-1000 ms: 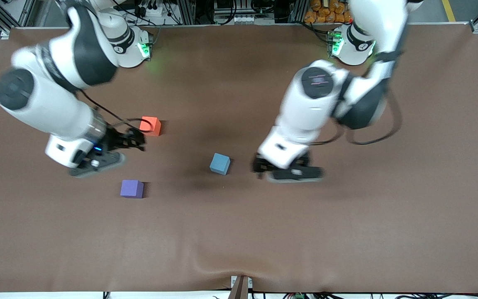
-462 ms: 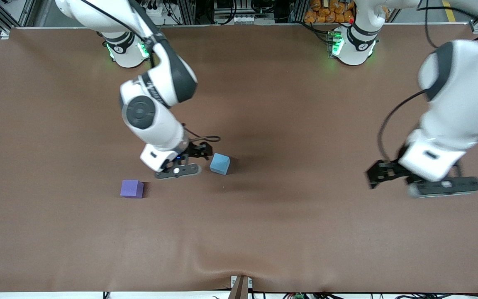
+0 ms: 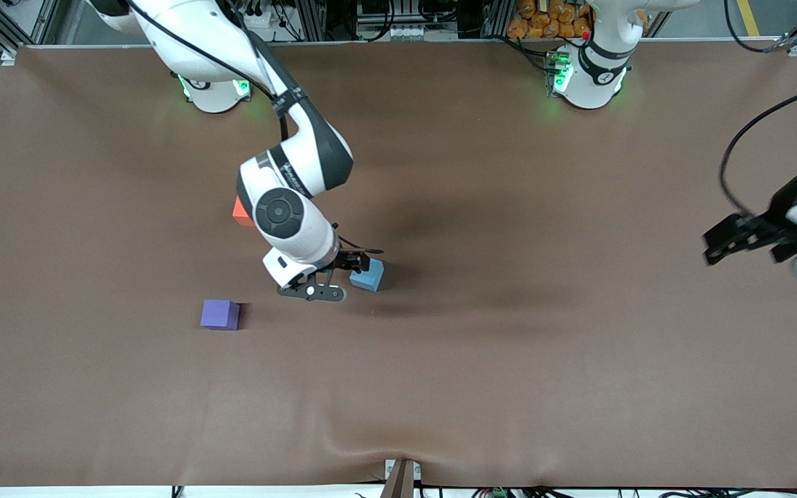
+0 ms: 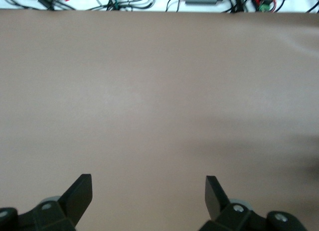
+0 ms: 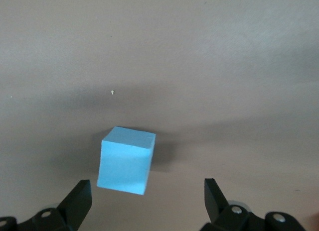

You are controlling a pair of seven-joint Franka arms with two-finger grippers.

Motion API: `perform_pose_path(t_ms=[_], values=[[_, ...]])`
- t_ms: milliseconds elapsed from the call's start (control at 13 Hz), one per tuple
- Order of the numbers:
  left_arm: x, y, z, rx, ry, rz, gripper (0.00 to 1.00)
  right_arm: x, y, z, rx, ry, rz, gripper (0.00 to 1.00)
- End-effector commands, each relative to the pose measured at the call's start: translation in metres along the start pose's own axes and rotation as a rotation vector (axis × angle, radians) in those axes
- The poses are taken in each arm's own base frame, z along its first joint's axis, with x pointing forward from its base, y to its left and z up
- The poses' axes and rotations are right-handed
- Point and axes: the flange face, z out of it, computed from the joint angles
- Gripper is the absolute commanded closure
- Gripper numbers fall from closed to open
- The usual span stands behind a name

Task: Place blue block between orange and purple blocks
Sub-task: 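Open the left gripper and withdraw while the right gripper reaches the cube, then close the right gripper on the blue cube and lift it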

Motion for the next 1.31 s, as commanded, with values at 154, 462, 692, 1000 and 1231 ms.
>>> perform_pose_path(t_ms=[154,462,692,1000,1231], values=[[-0.064,-0.013,-0.015,-0.002,-0.024,0.003,0.00,-0.013,-0.036,0.036,0.009,0.047,0.055,0.00],[-0.075,-0.014,-0.022,0.003,-0.074,-0.001,0.00,-0.015,-0.036,0.052,-0.028,0.052,0.027,0.00],[-0.074,-0.019,-0.043,0.005,-0.079,-0.010,0.00,-0.014,-0.032,0.064,-0.052,0.049,0.019,0.00],[-0.077,-0.025,-0.048,0.008,-0.104,-0.018,0.00,-0.010,-0.033,0.089,-0.036,0.075,0.020,0.00],[-0.077,-0.026,-0.050,0.008,-0.101,-0.020,0.00,-0.011,-0.037,0.104,-0.023,0.086,0.026,0.11]])
